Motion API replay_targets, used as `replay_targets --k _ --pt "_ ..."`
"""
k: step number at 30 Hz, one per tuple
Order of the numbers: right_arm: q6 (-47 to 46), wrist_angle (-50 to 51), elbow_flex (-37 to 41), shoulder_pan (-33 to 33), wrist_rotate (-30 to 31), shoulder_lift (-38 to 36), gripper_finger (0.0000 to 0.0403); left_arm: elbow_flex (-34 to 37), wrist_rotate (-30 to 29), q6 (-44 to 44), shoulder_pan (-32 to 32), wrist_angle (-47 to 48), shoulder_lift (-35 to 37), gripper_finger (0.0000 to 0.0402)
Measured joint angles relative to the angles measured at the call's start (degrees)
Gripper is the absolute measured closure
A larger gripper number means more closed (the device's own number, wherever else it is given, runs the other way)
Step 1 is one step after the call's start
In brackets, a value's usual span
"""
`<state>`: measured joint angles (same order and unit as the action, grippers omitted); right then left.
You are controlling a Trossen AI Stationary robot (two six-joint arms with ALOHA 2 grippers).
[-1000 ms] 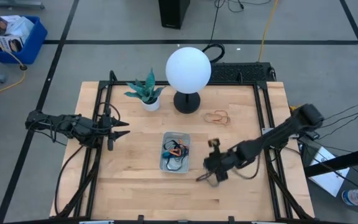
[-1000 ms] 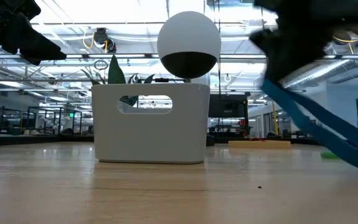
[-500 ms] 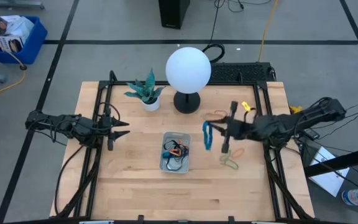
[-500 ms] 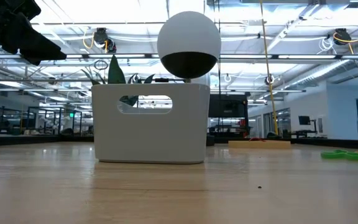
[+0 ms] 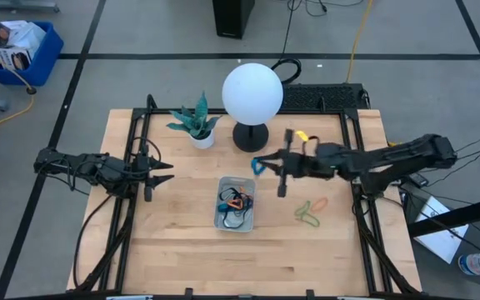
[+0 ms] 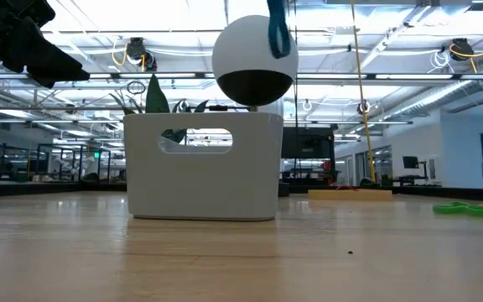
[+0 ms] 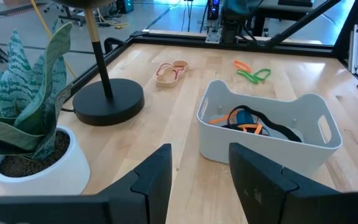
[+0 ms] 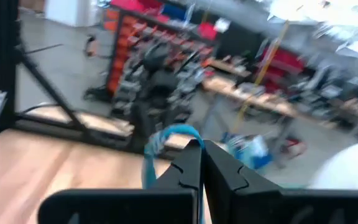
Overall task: Pick and place rubber bands into bin
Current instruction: Put the large blue rubber band into the gray bin
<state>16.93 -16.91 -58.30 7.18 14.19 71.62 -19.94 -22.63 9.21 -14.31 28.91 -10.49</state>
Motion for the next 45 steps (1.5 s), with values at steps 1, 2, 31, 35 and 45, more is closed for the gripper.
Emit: replay_targets --k 1,2,31,35,45 --pt "-1.4 -0.1 0.0 -0.6 -1.9 1.4 0.0403 0.0 0.0 0.0 0.0 0.0 0.0 0.0236" --pt "-2.7 -0.5 0.0 -1.2 -3.7 3.0 0.0403 0.0 0.0 0.0 0.0 0.0 0.0 0.0236" --pt "-13.3 -4.7 0.0 -1.9 -13.0 34.5 0.0397 0.0 0.0 -0.1 0.0 0.1 0.0 0.0236" --pt "-13.2 -6.0 0.0 -1.9 -12.9 34.5 0.0382 0.0 0.0 -0.1 0.0 0.1 0.0 0.0236" --pt "-13.2 -6.4 0.0 -1.8 -13.0 34.5 0.0356 0.0 0.0 -0.1 0.0 0.1 0.0 0.0236"
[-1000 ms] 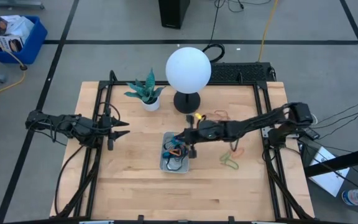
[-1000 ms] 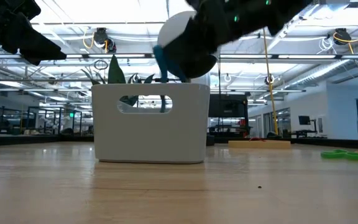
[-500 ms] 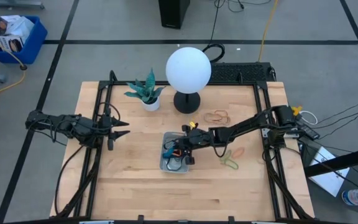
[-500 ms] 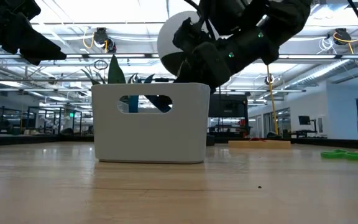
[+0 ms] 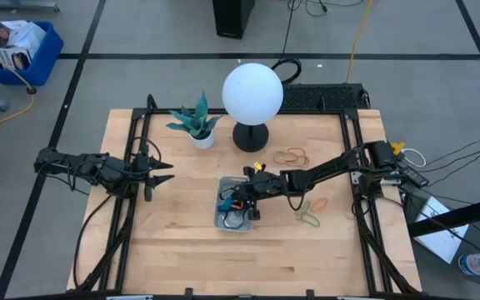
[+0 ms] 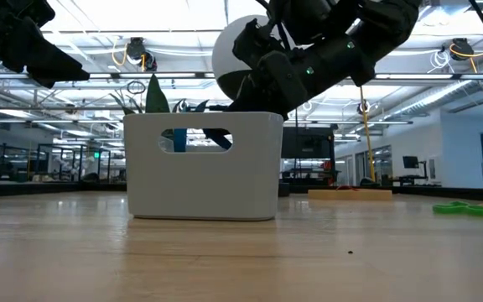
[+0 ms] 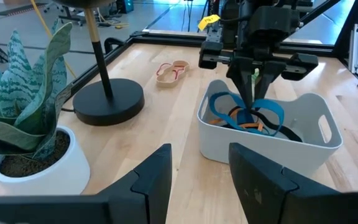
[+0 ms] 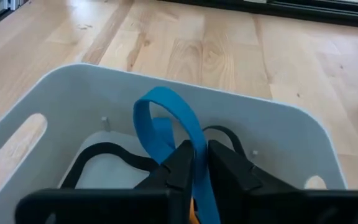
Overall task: Pick and place rubber bands into bin
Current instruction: Put the large blue rubber band into the gray bin
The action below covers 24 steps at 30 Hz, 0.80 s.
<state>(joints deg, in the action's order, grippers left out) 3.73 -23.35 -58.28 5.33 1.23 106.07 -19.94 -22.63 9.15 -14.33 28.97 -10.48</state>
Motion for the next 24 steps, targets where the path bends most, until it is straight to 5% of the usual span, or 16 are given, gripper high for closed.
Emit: replay_targets --k 24 --pt "0.9 3.6 0.0 0.0 0.1 -4.5 0.0180 0.0 0.0 0.0 0.0 0.0 0.0 0.0236"
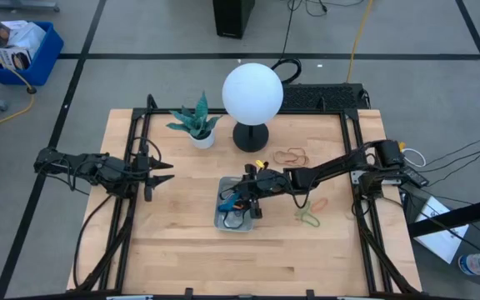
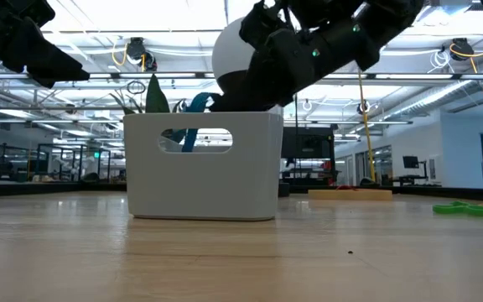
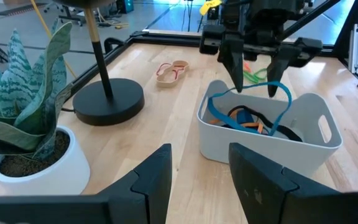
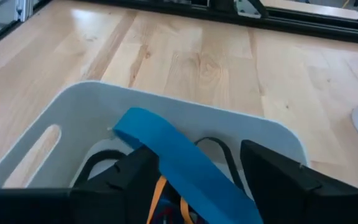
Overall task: Pick and place rubber bands into bin
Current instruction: Put the large blue rubber band into the gray bin, then put the top green rubber band into the gray bin
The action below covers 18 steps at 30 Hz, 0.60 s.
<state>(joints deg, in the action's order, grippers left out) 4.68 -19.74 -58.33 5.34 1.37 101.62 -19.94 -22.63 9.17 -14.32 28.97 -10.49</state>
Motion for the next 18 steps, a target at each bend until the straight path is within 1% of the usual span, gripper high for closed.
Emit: replay_targets --k 4,10,14,18 --pt "-1.1 4.5 0.0 -0.5 0.0 -4.2 0.0177 0.0 0.0 0.0 0.0 0.0 0.0 0.0236" --pt "-3.5 14.3 0.0 -1.7 0.0 -11.0 0.0176 0.0 0.0 0.0 0.0 0.0 0.0 0.0236" --pt "-3.1 19.4 0.0 -2.4 0.0 -14.4 0.0176 0.0 0.0 0.0 0.0 0.0 0.0 0.0236" --pt "-3.1 22.5 0.1 -2.9 0.0 -18.8 0.0177 0.0 0.0 0.1 0.0 0.0 0.0 0.0236"
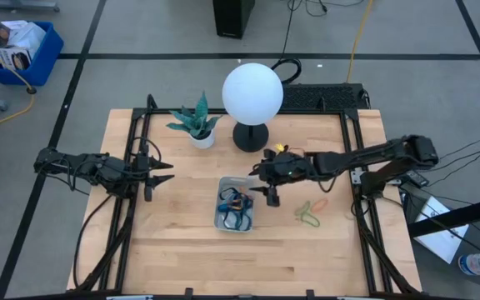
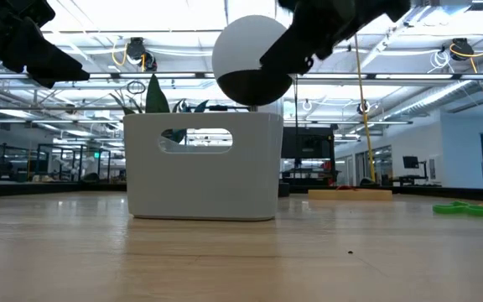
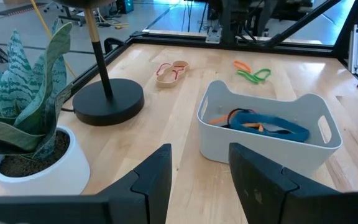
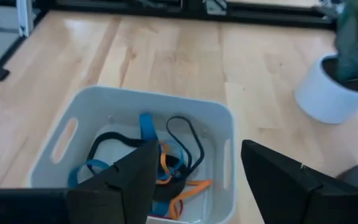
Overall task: Pick and place rubber bands into bin
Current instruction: Put the top green rubber band into the gray bin
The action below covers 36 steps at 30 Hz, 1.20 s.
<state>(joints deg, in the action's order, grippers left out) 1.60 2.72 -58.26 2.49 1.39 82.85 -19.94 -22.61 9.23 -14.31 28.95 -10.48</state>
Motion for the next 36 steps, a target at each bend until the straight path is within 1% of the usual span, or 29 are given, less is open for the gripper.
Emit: replay_targets --k 8,12,16,20,24,27,29,31,36 --pt "-0.3 2.5 0.0 -0.5 0.1 -8.5 0.0178 0.0 0.0 0.0 0.0 0.0 0.0 0.0236" --pt "-0.6 4.5 0.0 0.5 -0.1 -11.9 0.0175 0.0 0.0 0.0 0.0 0.0 0.0 0.0236" --pt "-3.5 11.9 0.0 1.6 -0.2 -15.3 0.0178 0.0 0.0 -0.6 0.0 0.0 0.0 0.0236" --pt "-4.1 25.2 0.0 3.3 0.7 -17.7 0.0187 0.0 0.0 -0.6 0.0 0.0 0.0 0.0236" --pt "-5.9 38.1 0.0 5.9 4.5 -17.5 0.0198 0.0 0.0 -0.6 0.0 0.0 0.0 0.0236" --pt "-5.9 43.7 0.1 7.6 7.6 -15.7 0.0207 0.0 0.0 -0.6 0.0 0.0 0.0 0.0236" --pt "-5.2 44.0 1.1 8.1 7.8 -14.4 0.0213 0.0 0.0 -0.5 0.0 0.0 0.0 0.0236" --pt "-4.5 42.0 3.3 8.7 7.5 -13.4 0.0220 0.0 0.0 -0.5 0.0 0.0 0.0 0.0236" --pt "-1.0 37.7 11.1 11.1 4.3 -10.8 0.0235 0.0 0.0 -0.5 0.0 0.0 0.0 0.0236"
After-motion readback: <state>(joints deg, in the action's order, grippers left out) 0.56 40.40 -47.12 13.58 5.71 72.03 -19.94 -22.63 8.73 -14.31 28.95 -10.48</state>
